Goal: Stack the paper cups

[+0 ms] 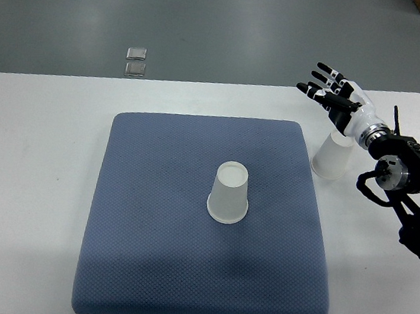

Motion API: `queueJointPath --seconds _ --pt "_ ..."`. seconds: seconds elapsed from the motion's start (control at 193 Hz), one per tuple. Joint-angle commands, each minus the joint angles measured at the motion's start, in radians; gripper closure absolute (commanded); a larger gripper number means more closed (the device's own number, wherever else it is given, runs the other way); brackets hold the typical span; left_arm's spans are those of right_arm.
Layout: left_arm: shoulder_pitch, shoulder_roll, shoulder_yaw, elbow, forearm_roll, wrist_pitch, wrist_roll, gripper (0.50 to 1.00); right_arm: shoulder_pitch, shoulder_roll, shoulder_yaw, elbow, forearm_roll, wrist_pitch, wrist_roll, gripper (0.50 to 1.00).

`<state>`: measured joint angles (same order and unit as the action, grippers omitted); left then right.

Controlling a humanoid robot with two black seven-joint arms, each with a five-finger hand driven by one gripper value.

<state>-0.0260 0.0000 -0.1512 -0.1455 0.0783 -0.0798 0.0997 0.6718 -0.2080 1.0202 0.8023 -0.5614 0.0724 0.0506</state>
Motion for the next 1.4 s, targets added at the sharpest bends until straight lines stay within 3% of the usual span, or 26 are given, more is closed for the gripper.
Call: queueJointPath --seconds 0.0,1.397 --pt "0.0 0.0 -0.001 0.0 0.0 0.0 0.0 0.5 0.0 0.001 0.0 0.0 0.0 0.0 0.0 0.585" --pt "0.001 0.0 -0.004 0.012 0.0 0.0 0.0 0.5 0.02 -0.001 0.011 -0.006 0.002 0.003 0.0 0.585"
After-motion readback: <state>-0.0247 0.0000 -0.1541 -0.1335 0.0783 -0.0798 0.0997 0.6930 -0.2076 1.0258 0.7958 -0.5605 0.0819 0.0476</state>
